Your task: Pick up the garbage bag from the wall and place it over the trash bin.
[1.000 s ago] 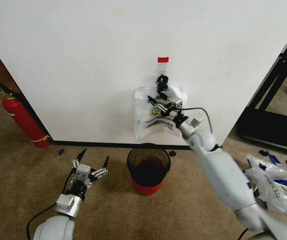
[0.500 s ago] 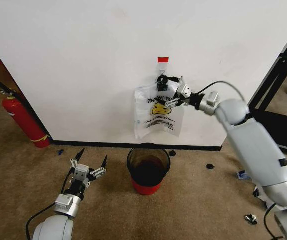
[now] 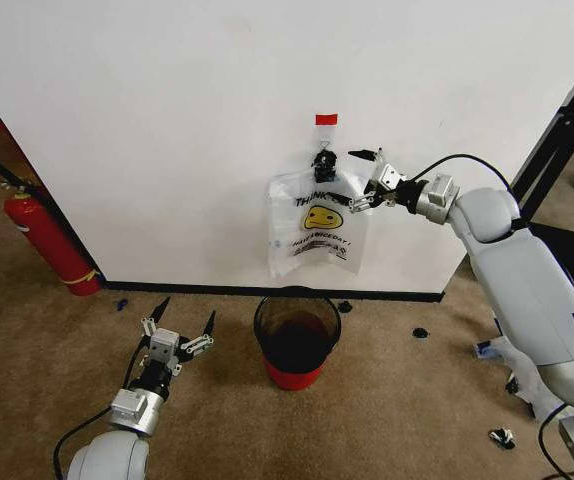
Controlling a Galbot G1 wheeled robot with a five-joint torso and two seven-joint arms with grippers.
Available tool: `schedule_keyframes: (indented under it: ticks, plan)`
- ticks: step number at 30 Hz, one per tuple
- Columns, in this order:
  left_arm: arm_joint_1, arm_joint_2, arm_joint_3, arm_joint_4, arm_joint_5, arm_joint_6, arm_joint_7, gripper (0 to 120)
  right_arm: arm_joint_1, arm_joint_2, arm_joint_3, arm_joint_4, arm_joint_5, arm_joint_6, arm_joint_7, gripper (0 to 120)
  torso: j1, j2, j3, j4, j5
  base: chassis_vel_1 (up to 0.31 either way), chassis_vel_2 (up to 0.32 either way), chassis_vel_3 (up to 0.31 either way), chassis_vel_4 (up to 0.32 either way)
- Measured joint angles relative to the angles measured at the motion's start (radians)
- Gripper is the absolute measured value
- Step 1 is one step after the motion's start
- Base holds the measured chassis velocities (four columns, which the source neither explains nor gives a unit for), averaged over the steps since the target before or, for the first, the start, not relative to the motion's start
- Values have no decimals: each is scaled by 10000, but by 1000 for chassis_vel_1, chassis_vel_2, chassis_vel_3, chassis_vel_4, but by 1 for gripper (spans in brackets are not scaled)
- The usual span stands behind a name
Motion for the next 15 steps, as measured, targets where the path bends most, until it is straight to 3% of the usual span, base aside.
schedule_keyframes:
  ticks: [9, 15]
  plan:
    - [145, -1, -44, -82, 0, -88, -17, 100, 195, 248, -184, -433, -363, 216, 241, 53, 0, 0, 0, 1, -1, 0, 0, 0, 0]
    - [190, 25, -72, -109, -18, -112, -26, 100, 382, 360, -275, -708, -376, 218, 270, 51, 0, 0, 0, 1, 0, 0, 0, 0, 0]
